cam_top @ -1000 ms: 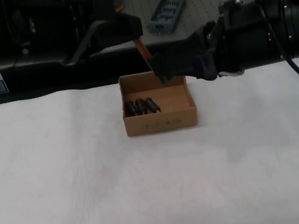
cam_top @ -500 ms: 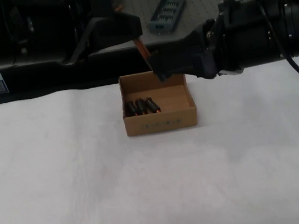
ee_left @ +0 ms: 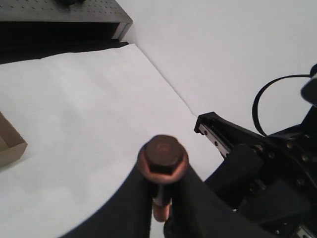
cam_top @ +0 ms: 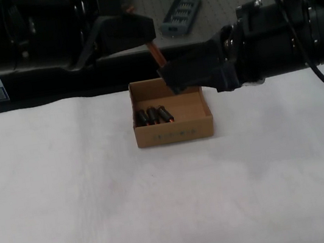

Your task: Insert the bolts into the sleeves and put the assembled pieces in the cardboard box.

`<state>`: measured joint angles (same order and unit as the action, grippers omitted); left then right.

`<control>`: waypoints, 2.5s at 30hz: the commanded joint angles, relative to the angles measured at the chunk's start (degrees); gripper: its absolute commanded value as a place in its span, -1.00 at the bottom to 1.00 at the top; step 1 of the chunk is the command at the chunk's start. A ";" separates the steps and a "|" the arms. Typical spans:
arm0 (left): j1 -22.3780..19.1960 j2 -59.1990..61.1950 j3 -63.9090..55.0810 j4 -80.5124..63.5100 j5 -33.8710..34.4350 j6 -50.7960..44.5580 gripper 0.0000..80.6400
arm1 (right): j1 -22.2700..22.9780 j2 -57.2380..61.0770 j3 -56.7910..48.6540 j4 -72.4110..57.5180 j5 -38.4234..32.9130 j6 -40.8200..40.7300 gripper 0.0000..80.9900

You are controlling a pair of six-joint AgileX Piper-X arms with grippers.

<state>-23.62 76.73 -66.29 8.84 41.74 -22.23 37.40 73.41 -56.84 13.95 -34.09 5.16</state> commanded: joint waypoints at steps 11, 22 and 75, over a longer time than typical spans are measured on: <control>-0.09 -0.47 -0.25 -1.22 2.67 -1.21 -0.98 | -0.26 -0.70 -0.65 2.78 -0.21 -3.98 -0.94; 1.83 -0.47 -0.25 -1.22 4.42 -1.19 -0.98 | -0.26 -0.70 -0.65 2.45 0.13 -4.82 -0.94; 1.65 -0.47 -0.25 7.37 8.72 -2.17 -0.98 | -0.26 -0.70 -0.65 -5.50 0.13 -4.37 -0.94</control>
<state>-21.81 76.73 -66.29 13.77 49.17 -25.50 37.54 73.41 -56.84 11.63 -34.95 0.70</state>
